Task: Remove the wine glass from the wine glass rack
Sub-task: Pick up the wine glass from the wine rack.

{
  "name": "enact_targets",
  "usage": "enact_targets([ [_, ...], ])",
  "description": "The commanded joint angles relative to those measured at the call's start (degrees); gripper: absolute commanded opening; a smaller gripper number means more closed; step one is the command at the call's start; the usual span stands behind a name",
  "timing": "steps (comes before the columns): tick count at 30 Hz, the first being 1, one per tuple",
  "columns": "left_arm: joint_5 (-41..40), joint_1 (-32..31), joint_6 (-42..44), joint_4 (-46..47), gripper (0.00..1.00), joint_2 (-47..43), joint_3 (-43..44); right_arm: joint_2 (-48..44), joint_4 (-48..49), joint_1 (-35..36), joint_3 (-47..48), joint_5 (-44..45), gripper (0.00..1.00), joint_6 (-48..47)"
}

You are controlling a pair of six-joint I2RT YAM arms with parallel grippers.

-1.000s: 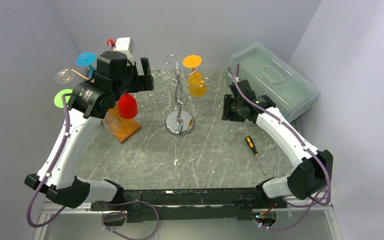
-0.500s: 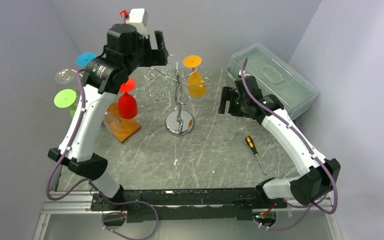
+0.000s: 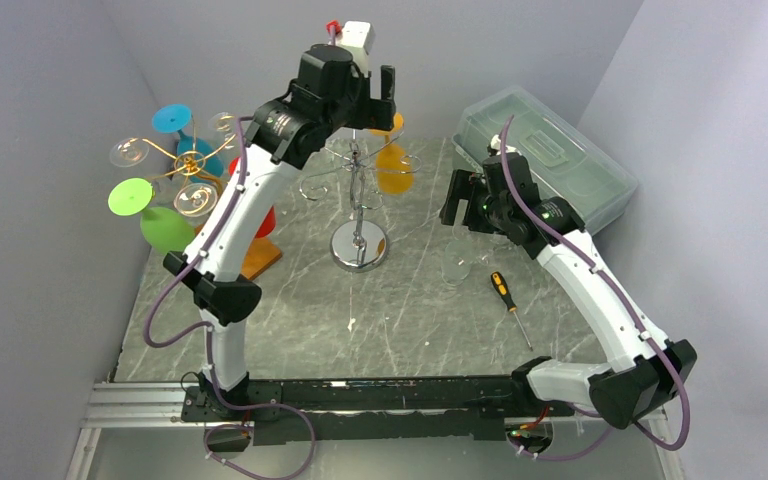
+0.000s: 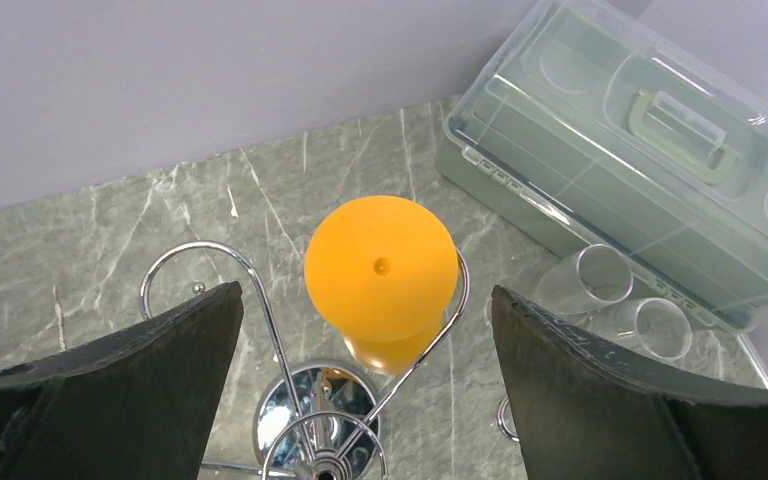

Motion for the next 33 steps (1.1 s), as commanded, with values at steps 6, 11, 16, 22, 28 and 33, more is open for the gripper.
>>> enact_targets([
  [6, 0.7, -0.2, -0.6, 1.4, 1.00, 3.7, 3.8, -2.7, 2.4, -0.3, -1.7, 0.3, 0.94, 1.0],
  [11, 1.9, -0.1, -1.2, 1.5, 0.99, 4.9, 4.1, -3.6, 2.8, -0.3, -2.7, 0.2, 0.94, 1.4],
  [16, 2.3, -0.1, -1.7, 1.7, 0.99, 5.7, 4.3, -4.4, 3.0, -0.3, -3.5, 0.4, 0.95, 1.4],
  [22, 2.3, -0.1, -2.5, 1.5, 0.99, 6.9, 4.5, -4.9, 3.0, -0.3, -4.0, 0.5, 0.95, 1.4],
  [28, 2.6, -0.1, -3.0, 1.2, 0.99, 7.8, 4.9, -5.5, 3.2, -0.3, -4.6, 0.6, 0.95, 1.4],
  [33, 3.3, -0.1, -3.6, 1.3, 1.00, 8.1, 4.6, -5.9, 3.3, -0.3, -5.0, 0.8, 0.95, 1.4],
])
